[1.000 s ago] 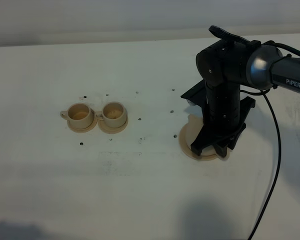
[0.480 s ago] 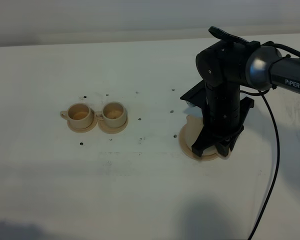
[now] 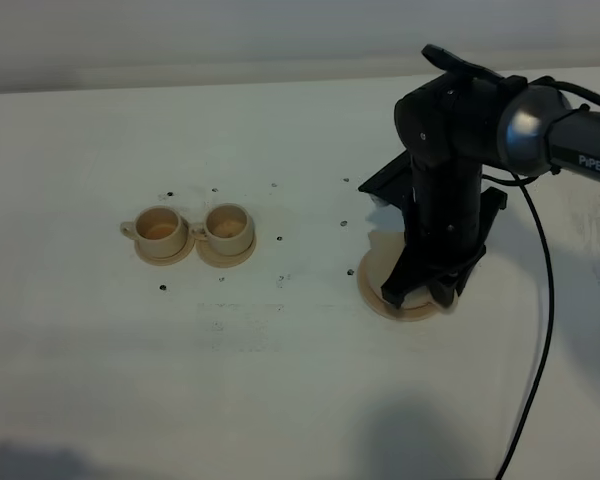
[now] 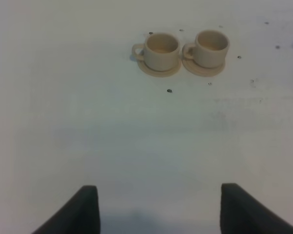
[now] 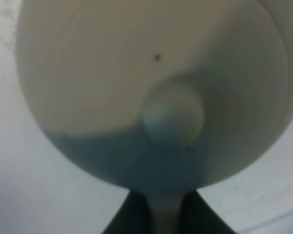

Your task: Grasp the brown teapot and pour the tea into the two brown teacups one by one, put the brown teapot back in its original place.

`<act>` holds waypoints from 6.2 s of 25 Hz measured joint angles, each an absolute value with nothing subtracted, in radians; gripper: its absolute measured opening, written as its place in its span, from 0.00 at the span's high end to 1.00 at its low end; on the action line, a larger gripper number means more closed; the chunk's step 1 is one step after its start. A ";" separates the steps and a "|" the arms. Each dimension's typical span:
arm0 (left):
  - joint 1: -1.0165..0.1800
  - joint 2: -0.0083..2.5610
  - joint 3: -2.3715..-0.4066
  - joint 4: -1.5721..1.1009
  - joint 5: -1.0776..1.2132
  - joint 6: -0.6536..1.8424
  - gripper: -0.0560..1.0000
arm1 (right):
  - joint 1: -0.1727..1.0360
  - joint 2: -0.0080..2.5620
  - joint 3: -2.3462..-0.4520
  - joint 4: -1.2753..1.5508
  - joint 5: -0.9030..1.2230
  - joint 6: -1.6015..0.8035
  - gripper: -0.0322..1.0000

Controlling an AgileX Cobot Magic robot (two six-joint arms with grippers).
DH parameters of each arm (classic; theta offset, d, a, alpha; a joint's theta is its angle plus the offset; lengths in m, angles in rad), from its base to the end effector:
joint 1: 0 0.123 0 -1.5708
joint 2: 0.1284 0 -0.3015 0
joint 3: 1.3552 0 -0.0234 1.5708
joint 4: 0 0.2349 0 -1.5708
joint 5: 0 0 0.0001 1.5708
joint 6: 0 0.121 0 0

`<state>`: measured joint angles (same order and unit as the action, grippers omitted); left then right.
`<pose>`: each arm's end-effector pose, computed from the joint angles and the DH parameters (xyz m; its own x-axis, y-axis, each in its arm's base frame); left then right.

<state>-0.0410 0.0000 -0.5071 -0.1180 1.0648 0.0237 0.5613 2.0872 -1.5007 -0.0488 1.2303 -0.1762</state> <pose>-0.0106 -0.0120 0.2582 -0.4545 -0.0149 -0.8906 0.1174 0.9901 -0.0765 0.3242 0.1973 0.1527 -0.7176 -0.6770 0.1635 -0.6879 0.7257 -0.0144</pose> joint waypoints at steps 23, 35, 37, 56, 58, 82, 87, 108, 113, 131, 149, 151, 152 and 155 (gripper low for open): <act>-0.041 0.000 -0.507 -0.118 1.065 0.024 0.46 | 0.561 2.054 -1.501 -0.020 1.220 -0.175 0.88; -0.041 0.000 -0.507 -0.118 1.065 0.024 0.46 | 0.561 2.085 -1.501 -0.023 1.235 -0.166 0.86; -0.041 0.000 -0.507 -0.118 1.065 0.024 0.46 | 0.561 2.085 -1.501 -0.024 1.235 -0.166 0.83; -0.041 0.000 -0.507 -0.118 1.065 0.024 0.46 | 0.561 2.119 -1.501 -0.099 1.233 -0.196 0.64; -0.041 0.000 -0.507 -0.118 1.065 0.024 0.46 | 0.561 2.119 -1.501 -0.102 1.233 -0.208 0.64; -0.041 0.000 -0.507 -0.118 1.065 0.024 0.46 | 0.584 2.119 -1.501 -0.166 1.232 -0.258 0.64; -0.041 0.000 -0.507 -0.118 1.065 0.024 0.46 | 0.584 2.119 -1.501 -0.169 1.231 -0.267 0.64; -0.041 0.000 -0.507 -0.118 1.065 0.024 0.46 | 0.584 2.093 -1.503 -0.173 1.228 -0.314 0.72; -0.041 0.000 -0.507 -0.118 1.065 0.024 0.46 | 0.584 2.093 -1.503 -0.171 1.228 -0.334 0.79; -0.041 0.000 -0.507 -0.118 1.065 0.024 0.46 | 0.583 2.062 -1.503 -0.091 1.227 -0.354 0.88; -0.041 0.000 -0.507 -0.118 1.065 0.024 0.46 | 0.622 1.994 -1.576 -0.005 1.082 -0.316 0.88; -0.041 0.000 -0.507 -0.118 1.065 0.024 0.46 | 0.650 1.996 -1.604 -0.013 1.046 -0.316 0.88; -0.041 0.000 -0.507 -0.118 1.065 0.024 0.46 | 0.664 1.998 -1.624 -0.017 1.037 -0.316 0.88; -0.041 0.000 -0.507 -0.118 1.065 0.024 0.46 | 0.700 2.025 -1.694 -0.050 1.025 -0.318 0.88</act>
